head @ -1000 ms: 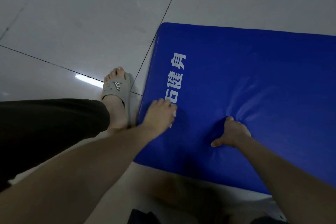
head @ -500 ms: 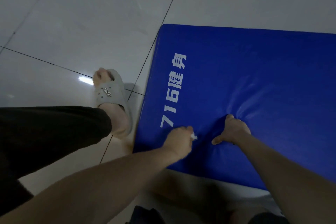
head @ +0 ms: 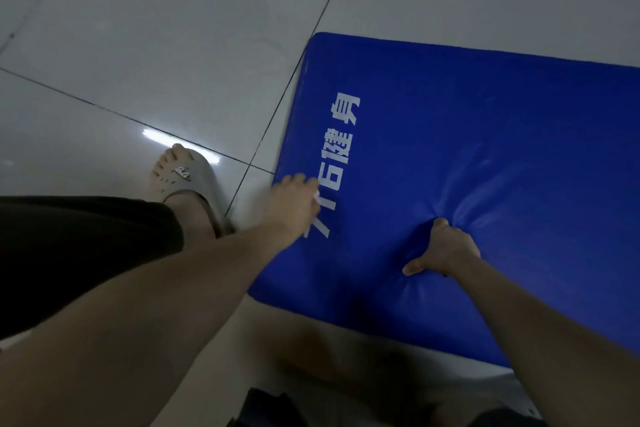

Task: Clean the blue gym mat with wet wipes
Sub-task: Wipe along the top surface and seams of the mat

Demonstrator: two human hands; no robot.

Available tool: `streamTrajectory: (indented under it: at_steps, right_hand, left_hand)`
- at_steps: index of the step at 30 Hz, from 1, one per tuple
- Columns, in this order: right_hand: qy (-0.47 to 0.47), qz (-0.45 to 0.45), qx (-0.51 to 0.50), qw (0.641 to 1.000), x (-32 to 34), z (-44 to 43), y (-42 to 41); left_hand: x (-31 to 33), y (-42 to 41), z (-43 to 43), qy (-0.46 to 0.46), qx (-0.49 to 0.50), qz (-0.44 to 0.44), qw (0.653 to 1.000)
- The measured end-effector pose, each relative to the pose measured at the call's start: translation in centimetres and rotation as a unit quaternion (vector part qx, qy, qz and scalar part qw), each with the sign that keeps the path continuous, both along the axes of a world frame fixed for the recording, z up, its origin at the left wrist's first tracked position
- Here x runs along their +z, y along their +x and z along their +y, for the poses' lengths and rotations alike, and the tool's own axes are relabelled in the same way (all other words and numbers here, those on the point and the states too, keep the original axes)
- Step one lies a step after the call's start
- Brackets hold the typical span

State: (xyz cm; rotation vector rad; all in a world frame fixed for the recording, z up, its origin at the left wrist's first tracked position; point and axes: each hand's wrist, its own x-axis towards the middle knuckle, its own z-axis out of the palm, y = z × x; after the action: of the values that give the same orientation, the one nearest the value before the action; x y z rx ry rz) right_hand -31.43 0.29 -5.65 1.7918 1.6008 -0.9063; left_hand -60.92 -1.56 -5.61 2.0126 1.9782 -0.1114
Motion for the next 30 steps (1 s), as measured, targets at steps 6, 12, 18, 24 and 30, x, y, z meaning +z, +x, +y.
streamTrajectory:
  at_steps: [6,12,18,24,30]
  right_hand:
    - [-0.003,0.009,0.008,1.000,0.5,-0.1,-0.1]
    - [-0.002,0.010,0.015,1.000,0.6,-0.2,-0.1]
    - [-0.007,0.006,0.012,1.000,0.8,0.0,-0.1]
    - [-0.003,0.005,0.012,1.000,0.8,-0.1,-0.1]
    - [-0.008,0.007,0.007,1.000,1.1,0.0,-0.3]
  left_hand:
    - [-0.3,2.5,-5.0,-0.044,0.137,-0.111,0.983]
    - [-0.4,8.3,-11.1,-0.106,-0.022,-0.180,0.978]
    - [-0.9,7.9,-11.1,-0.054,-0.167,-0.107,0.979]
    - [-0.5,-0.5,-5.3,0.023,0.028,-0.040,0.999]
    - [-0.3,1.7,-6.8,-0.031,0.192,-0.156,0.968]
